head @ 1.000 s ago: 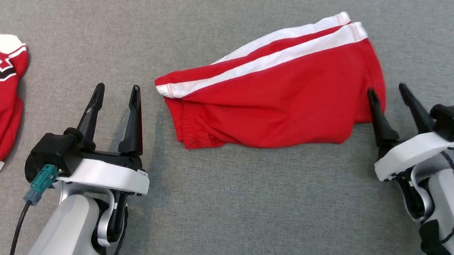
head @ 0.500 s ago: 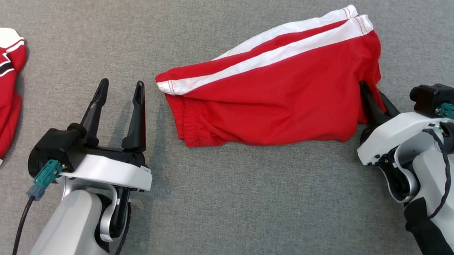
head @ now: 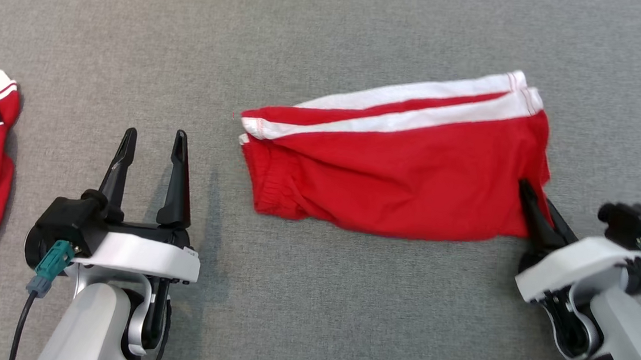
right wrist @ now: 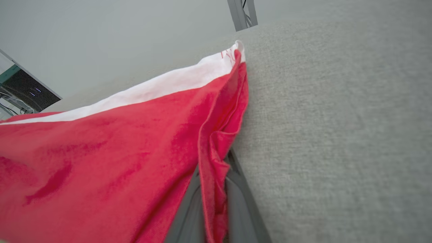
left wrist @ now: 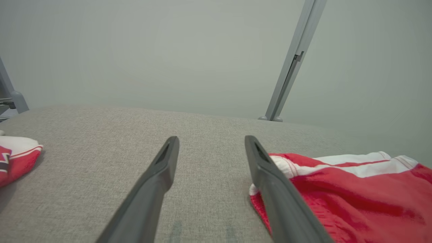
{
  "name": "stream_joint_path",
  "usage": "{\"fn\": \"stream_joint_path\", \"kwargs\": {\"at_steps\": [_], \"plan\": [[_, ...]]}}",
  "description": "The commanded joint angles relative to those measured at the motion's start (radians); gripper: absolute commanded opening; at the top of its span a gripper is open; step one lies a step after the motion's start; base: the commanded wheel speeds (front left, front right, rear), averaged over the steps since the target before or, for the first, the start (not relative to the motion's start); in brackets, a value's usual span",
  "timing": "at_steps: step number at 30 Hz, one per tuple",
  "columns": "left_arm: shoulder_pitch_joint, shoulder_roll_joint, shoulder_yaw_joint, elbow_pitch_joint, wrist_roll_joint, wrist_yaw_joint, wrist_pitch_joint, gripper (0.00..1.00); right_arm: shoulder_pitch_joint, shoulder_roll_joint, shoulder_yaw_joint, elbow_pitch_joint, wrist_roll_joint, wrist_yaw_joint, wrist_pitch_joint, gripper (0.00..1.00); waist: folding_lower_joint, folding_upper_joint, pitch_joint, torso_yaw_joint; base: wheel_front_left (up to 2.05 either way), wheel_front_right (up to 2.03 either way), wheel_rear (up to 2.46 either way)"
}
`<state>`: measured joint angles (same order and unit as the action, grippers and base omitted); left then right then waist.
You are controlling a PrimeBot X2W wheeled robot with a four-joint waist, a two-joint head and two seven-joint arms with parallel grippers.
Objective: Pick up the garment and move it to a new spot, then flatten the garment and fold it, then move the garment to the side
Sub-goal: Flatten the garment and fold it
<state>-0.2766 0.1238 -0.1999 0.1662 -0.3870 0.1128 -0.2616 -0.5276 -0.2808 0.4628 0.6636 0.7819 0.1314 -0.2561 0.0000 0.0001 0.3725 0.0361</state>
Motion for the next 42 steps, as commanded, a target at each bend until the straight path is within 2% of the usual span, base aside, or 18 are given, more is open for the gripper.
{"fn": "stream_joint_path", "kwargs": {"at_steps": [1,10,18,24,29,33,35,38,42], "plan": [[0.008,0.008,0.006,-0.003,0.011,0.005,-0.004,1.0,0.072,-0.016,-0.011,0.02,0.014,-0.001,0.001,0.0,0.0,-0.0001,-0.013,-0.013,0.0,0.0,0.0],[0.044,0.026,0.008,-0.031,0.003,0.019,0.019,1.0,0.192,-0.039,-0.12,-0.025,-0.008,-0.002,-0.005,0.0,0.0,-0.0001,-0.05,-0.048,0.0,0.0,0.0],[0.055,0.032,-0.001,-0.047,-0.002,0.024,0.034,1.0,0.188,-0.038,-0.153,-0.045,-0.031,-0.002,-0.004,0.0,0.0,-0.0001,-0.069,-0.053,0.0,0.0,0.0],[0.066,0.034,-0.004,-0.051,-0.009,0.029,0.039,1.0,0.146,-0.03,-0.154,-0.153,-0.093,0.0,0.034,0.0,0.0,-0.0001,-0.094,-0.058,0.0,0.0,0.0],[0.081,0.03,-0.013,-0.054,-0.012,0.03,0.046,1.0,0.107,-0.004,-0.103,-0.317,-0.173,0.0,0.142,0.0,0.0,-0.0001,-0.117,-0.056,0.0,0.0,0.0],[0.077,0.025,-0.022,-0.049,-0.02,0.025,0.046,1.0,0.078,0.048,-0.024,-0.411,-0.206,0.0,0.224,0.0,0.0,-0.0001,-0.126,-0.041,0.0,0.0,0.0],[0.07,0.021,-0.027,-0.046,-0.02,0.02,0.042,1.0,0.054,0.099,0.043,-0.428,-0.203,0.0,0.26,0.0,0.0,-0.0001,-0.124,-0.021,0.0,0.0,0.0],[0.06,0.017,-0.031,-0.038,-0.025,0.016,0.038,1.0,0.039,0.142,0.106,-0.396,-0.185,0.0,0.28,0.0,0.0,-0.0001,-0.117,0.003,0.0,0.0,0.0],[0.053,0.009,-0.038,-0.027,-0.027,0.011,0.031,1.0,0.031,0.171,0.174,-0.322,-0.168,0.0,0.278,0.0,0.0,-0.0001,-0.107,0.033,0.0,0.0,0.0]]}}
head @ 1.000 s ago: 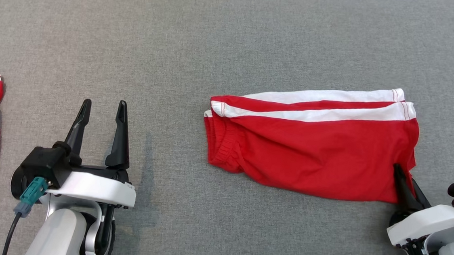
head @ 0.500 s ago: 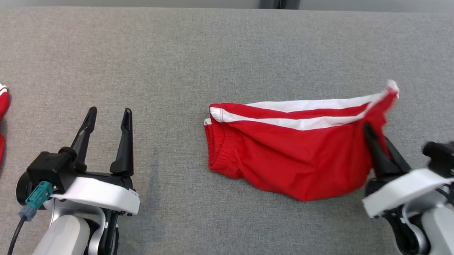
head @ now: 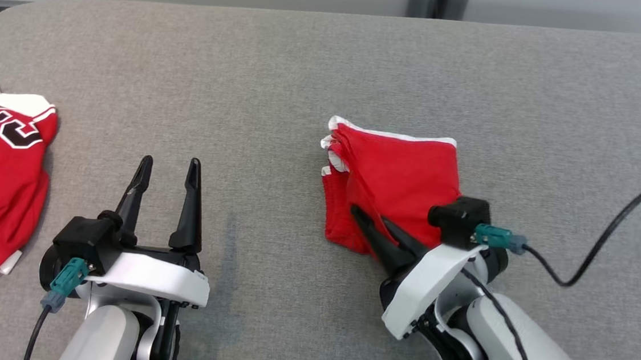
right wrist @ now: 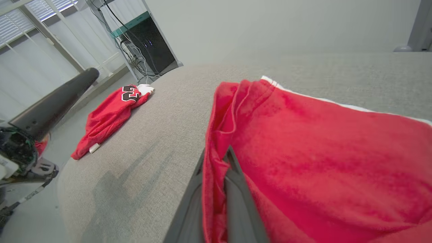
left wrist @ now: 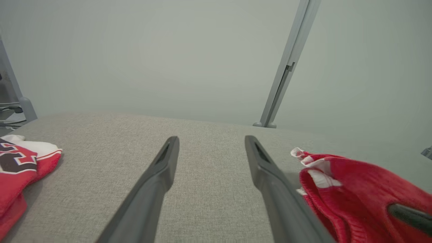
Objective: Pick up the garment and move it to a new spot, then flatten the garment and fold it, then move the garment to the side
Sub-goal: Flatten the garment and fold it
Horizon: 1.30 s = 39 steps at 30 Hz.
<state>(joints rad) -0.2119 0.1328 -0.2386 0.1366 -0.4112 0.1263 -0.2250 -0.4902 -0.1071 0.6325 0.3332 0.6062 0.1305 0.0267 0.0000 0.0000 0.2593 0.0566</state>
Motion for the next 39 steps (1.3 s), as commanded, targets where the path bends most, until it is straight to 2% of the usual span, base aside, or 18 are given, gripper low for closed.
{"fn": "stream_joint_path", "kwargs": {"at_steps": [1,4,5,7,14,19,22,31,35,39], "plan": [[-0.012,-0.001,-0.001,0.004,-0.002,-0.001,-0.008,1.0,-0.011,0.0,0.017,0.031,0.001,0.0,-0.01,0.0,0.0,0.0,0.008,0.016,0.0,0.0,0.0],[-0.01,-0.004,-0.006,0.015,-0.008,-0.005,-0.009,1.0,-0.025,0.006,0.044,0.073,-0.002,0.0,-0.038,0.0,0.0,0.0,0.012,0.023,0.0,0.0,0.0],[-0.012,-0.005,-0.006,0.017,-0.009,-0.006,-0.01,1.0,-0.029,0.006,0.051,0.08,-0.008,0.0,-0.056,0.36,0.0,0.0,0.013,0.024,0.0,0.0,0.0],[-0.011,-0.004,-0.005,0.023,-0.009,-0.005,-0.012,1.0,-0.032,-0.004,0.047,0.095,-0.041,0.0,-0.103,1.0,0.0,0.0,0.011,0.022,0.0,0.0,0.0],[0.005,0.006,-0.001,0.037,-0.008,0.001,-0.017,1.0,-0.001,-0.025,0.024,0.034,-0.063,0.0,-0.239,1.0,0.0,0.0,-0.018,0.0,0.0,0.0,0.0],[0.016,0.016,0.003,0.035,-0.006,0.007,-0.017,1.0,0.042,-0.045,-0.067,-0.025,-0.084,0.0,-0.272,1.0,0.0,0.0,-0.037,-0.018,0.0,0.0,0.0],[0.021,0.024,0.005,0.029,-0.003,0.012,-0.016,1.0,0.085,-0.058,-0.18,-0.061,-0.113,0.0,-0.283,1.0,0.0,0.0,-0.05,-0.03,0.0,0.0,0.0],[0.07,0.056,0.016,-0.004,0.002,0.036,-0.002,1.0,0.247,-0.069,-0.499,-0.15,-0.228,0.0,-0.268,1.0,0.0,0.0,-0.097,-0.06,0.0,0.0,0.0],[0.113,0.073,0.023,-0.019,0.001,0.05,0.008,1.0,0.314,-0.055,-0.578,-0.199,-0.271,0.0,-0.228,1.0,0.0,0.0,-0.124,-0.068,0.0,0.0,0.0],[0.158,0.092,0.041,-0.028,-0.01,0.055,0.003,1.0,0.371,-0.041,-0.606,-0.245,-0.298,0.0,-0.188,1.0,0.0,0.0,-0.154,-0.069,0.0,0.0,0.0]]}}
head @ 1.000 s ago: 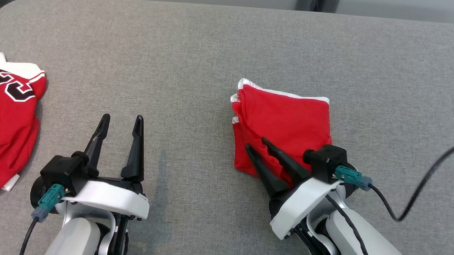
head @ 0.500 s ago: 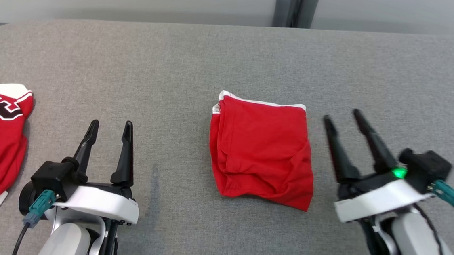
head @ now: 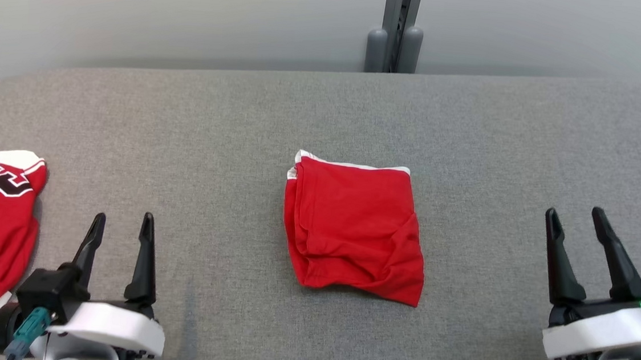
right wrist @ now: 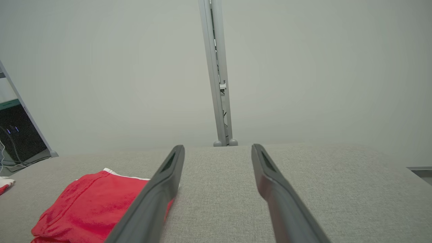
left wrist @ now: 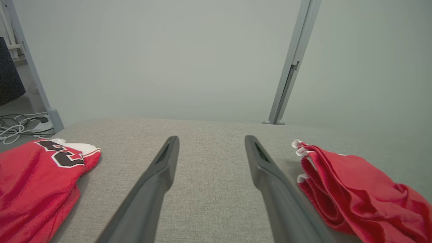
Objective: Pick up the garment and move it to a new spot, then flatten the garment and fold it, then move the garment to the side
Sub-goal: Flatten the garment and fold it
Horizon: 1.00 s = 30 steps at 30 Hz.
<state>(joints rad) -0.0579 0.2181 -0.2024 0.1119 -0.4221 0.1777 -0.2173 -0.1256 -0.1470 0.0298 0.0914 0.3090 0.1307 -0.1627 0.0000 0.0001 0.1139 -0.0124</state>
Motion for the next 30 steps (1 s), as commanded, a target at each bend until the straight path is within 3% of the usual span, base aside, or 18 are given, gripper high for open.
{"fn": "stream_joint_path", "kwargs": {"at_steps": [1,9,19,30], "plan": [[0.017,0.011,0.008,-0.006,0.0,0.006,-0.006,1.0,0.021,0.0,-0.006,-0.011,-0.008,0.0,0.012,1.0,0.0,-0.0001,-0.018,0.002,0.0,0.0,0.0],[0.104,0.035,0.029,-0.032,-0.018,0.016,-0.009,1.0,0.111,0.014,-0.02,-0.062,-0.03,0.0,0.066,1.0,0.0,-0.0001,-0.088,0.018,0.0,0.0,0.0],[0.143,0.085,0.041,-0.05,-0.036,-0.051,-0.026,1.0,0.174,0.023,-0.031,-0.101,-0.036,0.0,0.106,1.0,0.0,-0.0001,-0.135,0.026,0.0,0.0,0.0],[0.164,0.11,0.027,-0.041,-0.028,-0.044,0.01,1.0,0.218,0.038,-0.035,-0.111,-0.038,0.0,0.124,1.0,0.0,-0.0001,-0.155,0.027,0.0,0.0,0.0]]}}
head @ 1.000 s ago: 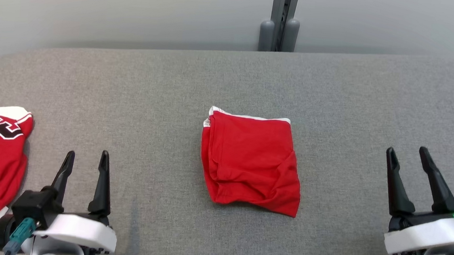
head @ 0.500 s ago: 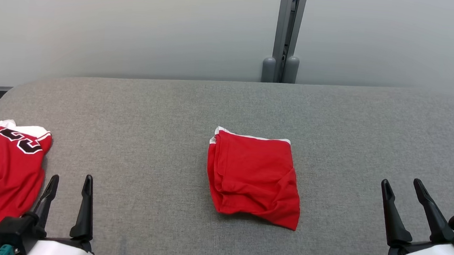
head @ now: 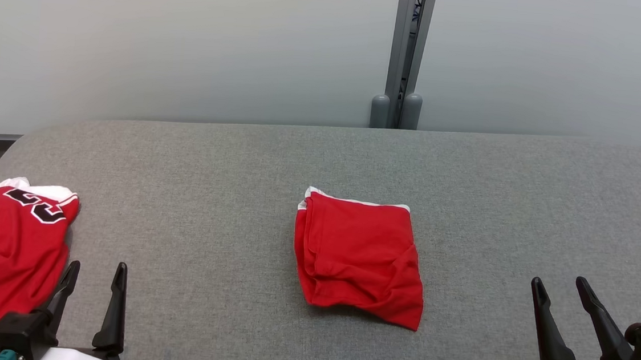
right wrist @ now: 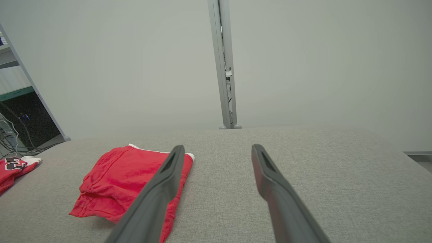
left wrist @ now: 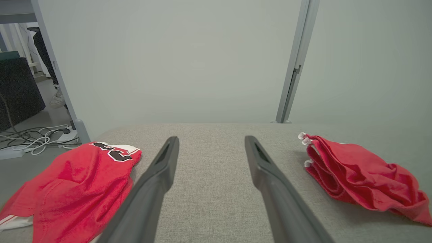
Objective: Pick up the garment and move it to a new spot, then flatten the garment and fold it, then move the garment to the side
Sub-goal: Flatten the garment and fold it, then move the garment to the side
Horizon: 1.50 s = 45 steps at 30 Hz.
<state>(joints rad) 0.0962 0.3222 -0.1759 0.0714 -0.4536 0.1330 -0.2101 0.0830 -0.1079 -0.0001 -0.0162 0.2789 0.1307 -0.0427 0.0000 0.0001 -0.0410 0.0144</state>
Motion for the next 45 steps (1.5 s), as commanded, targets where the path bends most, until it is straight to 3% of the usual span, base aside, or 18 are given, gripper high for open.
{"fn": "stream_joint_path", "kwargs": {"at_steps": [1,17,28,38,40,45], "plan": [[0.01,0.007,-0.001,0.0,0.004,0.002,0.005,1.0,0.01,0.0,-0.005,-0.006,-0.009,0.0,0.006,1.0,0.0,-0.0001,0.0,0.001,0.0,0.0,0.0],[-0.006,0.012,-0.016,-0.012,-0.001,0.015,0.025,1.0,0.015,0.007,-0.011,-0.008,-0.011,0.0,0.01,1.0,0.0,-0.0001,0.01,0.011,0.0,0.0,0.0],[-0.093,-0.001,-0.055,-0.029,0.013,-0.005,0.032,1.0,-0.027,-0.006,-0.049,0.05,0.009,0.0,0.009,1.0,0.0,-0.0001,0.064,0.108,0.0,0.0,0.0],[-0.227,-0.052,-0.097,-0.003,0.029,-0.029,-0.009,1.0,-0.188,-0.063,0.014,0.274,0.071,0.0,0.002,1.0,0.0,-0.0001,0.177,0.233,0.0,0.0,0.0],[-0.254,-0.066,-0.095,0.013,0.031,-0.036,-0.025,1.0,-0.265,-0.062,0.04,0.414,0.11,0.0,-0.003,1.0,0.0,-0.0001,0.199,0.262,0.0,0.0,0.0],[-0.266,-0.074,-0.092,0.03,0.03,-0.044,-0.039,1.0,-0.338,-0.058,0.093,0.575,0.148,0.0,-0.014,1.0,0.0,-0.0001,0.209,0.287,0.0,0.0,0.0]]}}
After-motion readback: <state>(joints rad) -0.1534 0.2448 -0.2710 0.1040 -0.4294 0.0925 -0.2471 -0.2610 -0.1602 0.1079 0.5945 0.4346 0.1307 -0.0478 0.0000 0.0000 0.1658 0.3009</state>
